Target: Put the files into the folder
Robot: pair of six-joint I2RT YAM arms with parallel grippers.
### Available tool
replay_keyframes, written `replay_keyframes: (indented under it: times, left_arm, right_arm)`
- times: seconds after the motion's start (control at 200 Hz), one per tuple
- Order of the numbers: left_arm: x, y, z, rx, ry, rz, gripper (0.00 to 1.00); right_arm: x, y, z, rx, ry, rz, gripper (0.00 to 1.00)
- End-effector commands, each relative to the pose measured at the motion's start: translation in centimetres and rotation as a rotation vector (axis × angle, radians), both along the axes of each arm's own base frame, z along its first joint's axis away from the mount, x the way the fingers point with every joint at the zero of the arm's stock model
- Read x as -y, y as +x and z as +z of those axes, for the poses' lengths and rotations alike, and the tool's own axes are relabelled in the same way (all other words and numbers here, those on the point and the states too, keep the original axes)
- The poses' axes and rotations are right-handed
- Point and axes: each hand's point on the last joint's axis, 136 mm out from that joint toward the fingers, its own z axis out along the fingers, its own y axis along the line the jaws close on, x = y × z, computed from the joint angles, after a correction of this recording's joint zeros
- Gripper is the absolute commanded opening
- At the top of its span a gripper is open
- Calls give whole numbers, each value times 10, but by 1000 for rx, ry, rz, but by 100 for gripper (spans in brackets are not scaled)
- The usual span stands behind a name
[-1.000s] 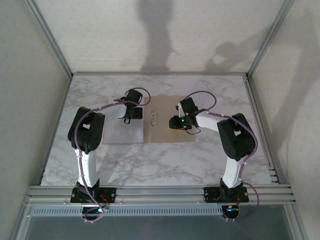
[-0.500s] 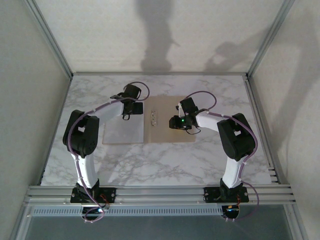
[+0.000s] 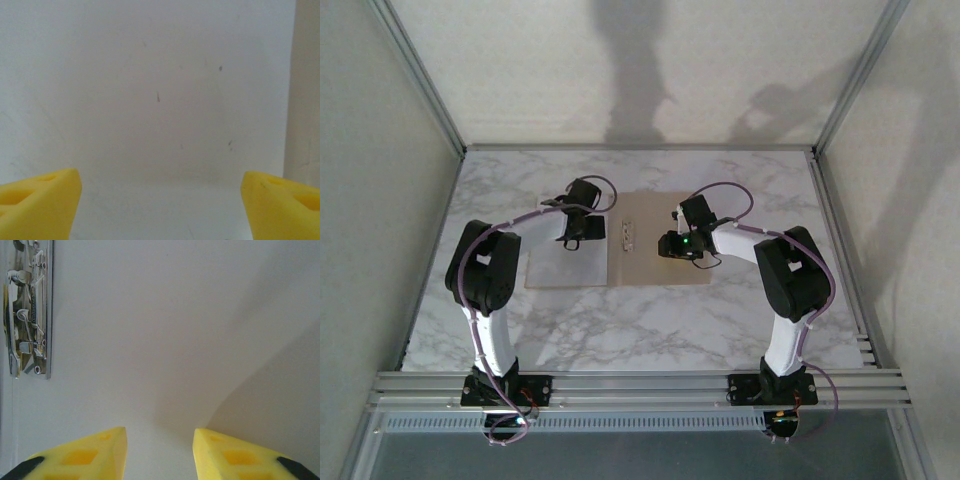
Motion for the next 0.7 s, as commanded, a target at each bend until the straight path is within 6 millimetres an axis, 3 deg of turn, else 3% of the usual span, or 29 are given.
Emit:
replay_keyframes:
  times: [0.0,0.35,0.696]
  left_arm:
    - [-9,-4,-13,-23,9,28,83]
    - [-26,-11,-23,-50,84,23,83]
    - [-28,-16,-26,-69,119,-36,83]
  right_arm:
    - [7,-6,4,-19,-15,-16,41]
    - [8,-7,3,-27,-16,-19,41]
    - [8,-7,3,-29,-13,-22,42]
